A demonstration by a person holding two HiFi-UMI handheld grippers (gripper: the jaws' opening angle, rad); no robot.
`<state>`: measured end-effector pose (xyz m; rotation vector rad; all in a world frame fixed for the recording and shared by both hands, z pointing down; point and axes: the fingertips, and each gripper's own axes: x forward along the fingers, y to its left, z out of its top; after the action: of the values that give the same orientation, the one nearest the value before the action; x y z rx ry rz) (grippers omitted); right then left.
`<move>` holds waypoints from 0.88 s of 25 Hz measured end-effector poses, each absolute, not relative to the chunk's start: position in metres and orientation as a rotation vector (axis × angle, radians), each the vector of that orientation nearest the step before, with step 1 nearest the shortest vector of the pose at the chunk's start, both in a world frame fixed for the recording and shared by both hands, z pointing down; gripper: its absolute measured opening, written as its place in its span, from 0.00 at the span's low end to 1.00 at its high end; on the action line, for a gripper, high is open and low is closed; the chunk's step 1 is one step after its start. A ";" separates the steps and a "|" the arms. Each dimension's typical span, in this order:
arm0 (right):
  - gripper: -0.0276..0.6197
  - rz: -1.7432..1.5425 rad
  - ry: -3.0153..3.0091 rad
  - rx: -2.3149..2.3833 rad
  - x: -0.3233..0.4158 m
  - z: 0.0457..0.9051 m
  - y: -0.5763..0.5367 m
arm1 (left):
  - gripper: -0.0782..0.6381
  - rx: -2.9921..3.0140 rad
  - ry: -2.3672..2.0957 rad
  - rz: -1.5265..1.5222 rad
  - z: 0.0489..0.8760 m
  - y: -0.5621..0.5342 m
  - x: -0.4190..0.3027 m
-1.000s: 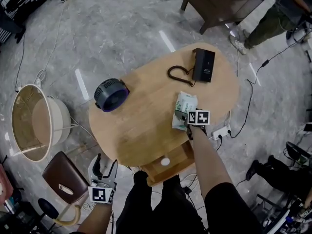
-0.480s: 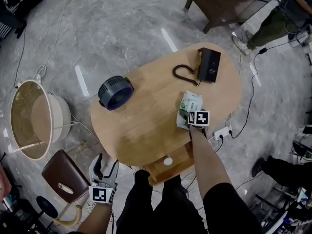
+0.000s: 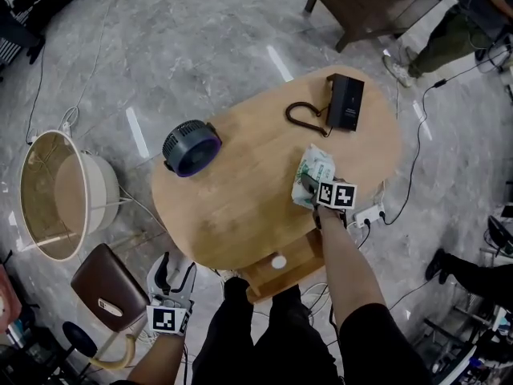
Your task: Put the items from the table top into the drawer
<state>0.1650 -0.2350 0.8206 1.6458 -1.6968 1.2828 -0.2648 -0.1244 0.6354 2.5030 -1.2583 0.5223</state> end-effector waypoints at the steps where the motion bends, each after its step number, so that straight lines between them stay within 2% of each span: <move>1: 0.55 1.255 -1.714 1.637 0.162 0.817 -0.236 | 0.52 2.504 -1.259 0.518 0.634 -0.124 -0.263; 22: 0.53 0.985 -2.012 1.585 0.148 0.708 -0.230 | 0.51 2.615 -1.214 0.516 0.604 -0.115 -0.219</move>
<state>0.1483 -0.2304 0.7084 1.5852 -2.0120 0.9851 -0.2194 -0.1147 0.6036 2.6149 -1.2144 0.5164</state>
